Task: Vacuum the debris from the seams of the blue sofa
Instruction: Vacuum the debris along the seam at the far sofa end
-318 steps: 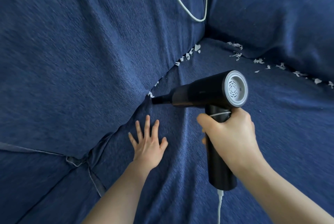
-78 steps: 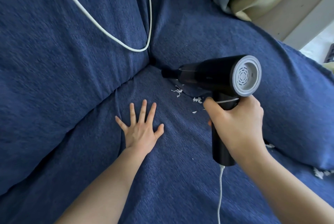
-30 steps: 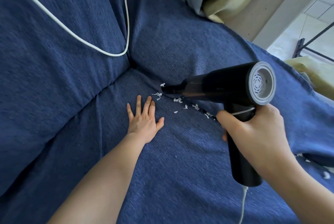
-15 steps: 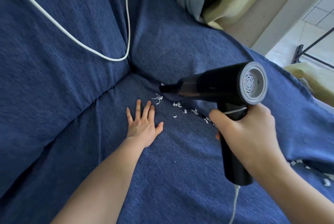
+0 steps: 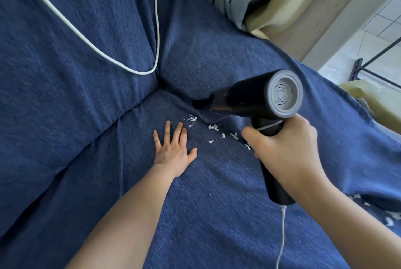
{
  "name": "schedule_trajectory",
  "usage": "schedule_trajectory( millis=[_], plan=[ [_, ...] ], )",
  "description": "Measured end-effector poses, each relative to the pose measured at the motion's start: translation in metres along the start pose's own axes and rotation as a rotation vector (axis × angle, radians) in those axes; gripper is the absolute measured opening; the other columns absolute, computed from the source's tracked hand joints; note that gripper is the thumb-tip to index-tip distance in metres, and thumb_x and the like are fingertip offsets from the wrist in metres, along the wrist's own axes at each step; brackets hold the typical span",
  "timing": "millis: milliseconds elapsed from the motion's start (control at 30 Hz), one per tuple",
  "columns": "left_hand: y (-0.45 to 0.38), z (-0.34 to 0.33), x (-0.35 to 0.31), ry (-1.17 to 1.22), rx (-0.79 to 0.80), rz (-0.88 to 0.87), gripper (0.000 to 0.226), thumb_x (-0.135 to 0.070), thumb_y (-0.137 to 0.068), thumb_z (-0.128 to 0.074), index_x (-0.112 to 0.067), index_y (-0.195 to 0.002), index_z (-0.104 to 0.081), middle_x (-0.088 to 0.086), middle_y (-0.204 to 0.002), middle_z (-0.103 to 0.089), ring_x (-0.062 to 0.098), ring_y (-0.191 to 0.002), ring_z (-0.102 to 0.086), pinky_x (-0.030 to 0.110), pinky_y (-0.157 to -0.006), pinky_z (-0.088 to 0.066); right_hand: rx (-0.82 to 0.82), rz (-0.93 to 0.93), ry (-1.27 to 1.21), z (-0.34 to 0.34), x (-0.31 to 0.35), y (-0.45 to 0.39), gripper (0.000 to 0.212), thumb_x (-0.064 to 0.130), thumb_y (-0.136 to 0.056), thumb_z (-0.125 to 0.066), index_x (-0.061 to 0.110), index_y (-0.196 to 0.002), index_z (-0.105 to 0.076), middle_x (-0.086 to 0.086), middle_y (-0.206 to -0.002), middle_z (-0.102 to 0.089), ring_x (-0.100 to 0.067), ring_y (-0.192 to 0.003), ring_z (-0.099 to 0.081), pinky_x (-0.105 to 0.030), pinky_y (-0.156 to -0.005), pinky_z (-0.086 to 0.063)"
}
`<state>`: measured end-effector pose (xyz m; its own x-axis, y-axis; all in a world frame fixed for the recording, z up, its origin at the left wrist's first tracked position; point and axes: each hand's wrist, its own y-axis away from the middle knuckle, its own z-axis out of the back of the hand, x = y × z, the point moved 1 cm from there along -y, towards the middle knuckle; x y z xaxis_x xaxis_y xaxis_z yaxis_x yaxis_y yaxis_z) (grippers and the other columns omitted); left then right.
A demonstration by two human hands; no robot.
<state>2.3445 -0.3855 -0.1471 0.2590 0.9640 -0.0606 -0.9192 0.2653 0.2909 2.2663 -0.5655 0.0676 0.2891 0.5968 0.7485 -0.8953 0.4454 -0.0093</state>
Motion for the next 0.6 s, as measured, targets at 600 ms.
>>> schedule_trajectory(
  millis=[600],
  plan=[
    [0.004,-0.002,0.001,0.009,-0.050,-0.010,0.074,-0.059,-0.096,-0.018,-0.009,-0.151,-0.013,0.003,-0.162,0.001,0.034,-0.145,0.018,0.063,-0.114,0.006,0.072,-0.074,0.074,0.016,-0.002,0.040,0.033,0.038,-0.054,-0.058,0.005,-0.057,-0.062,0.006,-0.059,-0.069,-0.017,-0.066,-0.064,-0.024,-0.060,-0.046]
  ],
)
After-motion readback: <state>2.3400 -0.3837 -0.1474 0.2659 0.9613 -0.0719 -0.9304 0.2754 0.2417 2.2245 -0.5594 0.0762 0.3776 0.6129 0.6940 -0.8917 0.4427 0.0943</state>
